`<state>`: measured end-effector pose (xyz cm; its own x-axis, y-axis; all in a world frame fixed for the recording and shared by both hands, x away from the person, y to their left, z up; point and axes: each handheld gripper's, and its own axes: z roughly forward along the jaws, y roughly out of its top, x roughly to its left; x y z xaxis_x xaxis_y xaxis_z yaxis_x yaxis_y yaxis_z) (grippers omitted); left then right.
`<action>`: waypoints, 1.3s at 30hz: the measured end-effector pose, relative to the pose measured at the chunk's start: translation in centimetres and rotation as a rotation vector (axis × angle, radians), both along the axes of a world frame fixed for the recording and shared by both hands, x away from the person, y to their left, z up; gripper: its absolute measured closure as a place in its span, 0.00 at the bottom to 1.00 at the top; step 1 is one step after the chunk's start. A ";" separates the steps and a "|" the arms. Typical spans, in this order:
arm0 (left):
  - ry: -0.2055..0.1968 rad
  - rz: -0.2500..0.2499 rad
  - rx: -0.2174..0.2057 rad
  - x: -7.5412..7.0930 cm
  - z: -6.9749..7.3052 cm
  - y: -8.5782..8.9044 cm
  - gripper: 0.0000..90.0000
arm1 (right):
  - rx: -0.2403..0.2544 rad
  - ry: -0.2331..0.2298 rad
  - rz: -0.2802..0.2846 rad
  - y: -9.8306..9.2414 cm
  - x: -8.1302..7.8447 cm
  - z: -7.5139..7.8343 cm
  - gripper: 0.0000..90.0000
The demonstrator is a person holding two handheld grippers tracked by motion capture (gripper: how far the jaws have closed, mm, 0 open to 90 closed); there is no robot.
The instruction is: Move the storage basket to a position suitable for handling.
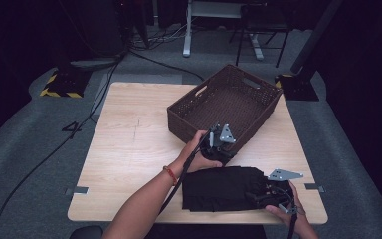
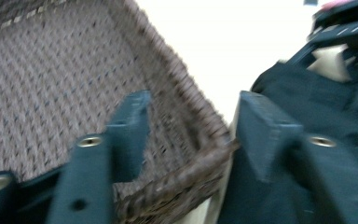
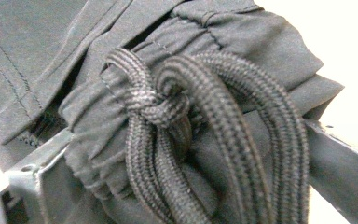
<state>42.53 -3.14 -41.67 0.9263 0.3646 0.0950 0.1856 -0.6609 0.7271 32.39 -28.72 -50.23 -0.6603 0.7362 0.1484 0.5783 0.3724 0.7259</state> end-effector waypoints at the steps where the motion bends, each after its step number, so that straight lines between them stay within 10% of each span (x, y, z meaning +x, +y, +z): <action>1: 0.002 -0.015 -0.007 0.1 0.0 0.3 0.58 | -0.001 -0.001 0.001 0.0 0.0 0.0 0.01; 19: 0.033 0.025 0.124 1.4 1.2 9.1 0.58 | -0.001 -0.001 0.000 0.0 0.0 0.0 0.01; 39: 0.033 0.154 0.087 1.2 0.8 16.8 0.50 | 0.000 -0.002 -0.001 0.0 0.0 0.0 0.01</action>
